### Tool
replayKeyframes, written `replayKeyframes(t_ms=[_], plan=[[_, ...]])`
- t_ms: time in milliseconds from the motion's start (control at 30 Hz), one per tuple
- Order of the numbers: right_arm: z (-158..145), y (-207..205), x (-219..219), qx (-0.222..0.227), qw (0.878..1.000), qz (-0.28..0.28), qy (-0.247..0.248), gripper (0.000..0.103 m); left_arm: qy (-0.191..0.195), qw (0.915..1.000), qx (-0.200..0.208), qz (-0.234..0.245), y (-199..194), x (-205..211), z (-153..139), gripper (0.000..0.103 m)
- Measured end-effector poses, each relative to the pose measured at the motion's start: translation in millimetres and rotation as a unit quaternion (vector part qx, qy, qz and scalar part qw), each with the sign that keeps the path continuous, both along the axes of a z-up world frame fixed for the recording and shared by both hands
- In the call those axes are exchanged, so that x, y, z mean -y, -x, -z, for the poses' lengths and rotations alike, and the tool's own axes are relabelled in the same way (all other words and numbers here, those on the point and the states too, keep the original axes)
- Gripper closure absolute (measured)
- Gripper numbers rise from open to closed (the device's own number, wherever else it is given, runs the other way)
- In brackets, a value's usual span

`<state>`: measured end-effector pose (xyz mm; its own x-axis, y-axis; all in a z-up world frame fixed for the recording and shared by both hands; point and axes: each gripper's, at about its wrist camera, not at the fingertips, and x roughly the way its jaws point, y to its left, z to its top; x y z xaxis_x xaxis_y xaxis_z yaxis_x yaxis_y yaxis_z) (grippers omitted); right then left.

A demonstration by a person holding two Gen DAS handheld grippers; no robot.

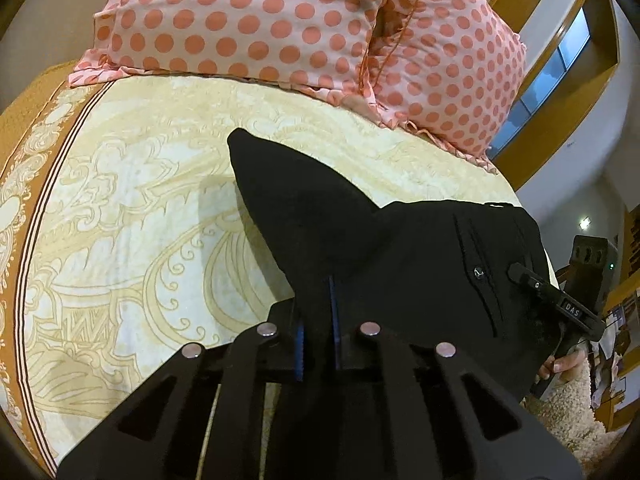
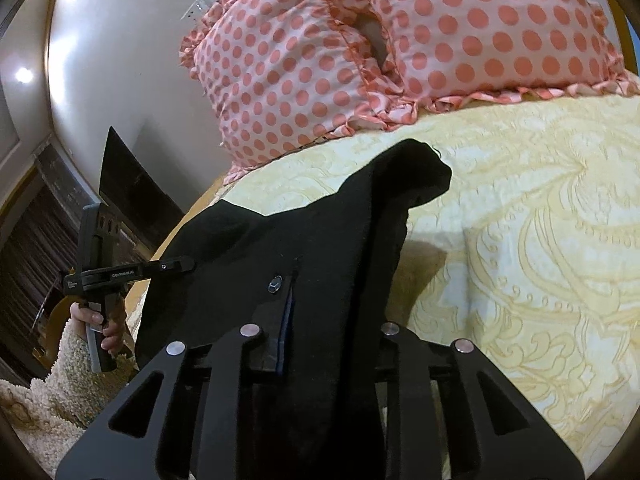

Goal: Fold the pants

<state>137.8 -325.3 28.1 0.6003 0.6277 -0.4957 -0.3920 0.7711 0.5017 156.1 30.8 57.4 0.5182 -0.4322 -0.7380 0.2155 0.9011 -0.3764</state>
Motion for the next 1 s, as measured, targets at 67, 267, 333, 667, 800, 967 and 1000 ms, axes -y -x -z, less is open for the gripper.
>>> replayKeyframes(t_ms=[67, 267, 333, 667, 800, 967, 1000], plan=[[-5.9, -6.4, -0.5, 0.0, 1.0, 0.001, 0.0, 0.08, 0.006, 1.0, 0.001, -0.002, -2.8, -1.0, -3.2, 0.094], [-23.0, -38.6, -6.9, 0.017, 1.0, 0.009, 0.018, 0.081, -0.001, 0.9997, 0.02, -0.013, -28.9, 3.0, -20.1, 0.094], [-25.3, -58.1, -7.4, 0.019, 0.999, 0.014, 0.024, 0.081, -0.015, 0.9994, 0.027, -0.018, -47.0, 5.7, -24.0, 0.094], [-23.4, -157.2, 8.6, 0.013, 0.997, 0.066, 0.04, 0.081, -0.009, 0.9982, 0.02, -0.056, -147.3, 10.7, -17.3, 0.093], [11.5, -176.3, 11.1, -0.054, 0.994, 0.086, 0.052, 0.08, -0.003, 0.997, -0.026, -0.073, -166.1, 3.2, 19.2, 0.088], [17.5, -176.5, 14.7, -0.073, 0.989, 0.116, 0.062, 0.055, -0.006, 0.9967, -0.02, -0.079, -167.0, 2.6, 27.6, 0.077], [19.0, -174.6, 17.3, -0.074, 0.987, 0.126, 0.062, 0.045, -0.011, 0.9966, -0.018, -0.079, -166.2, 3.7, 26.6, 0.075]])
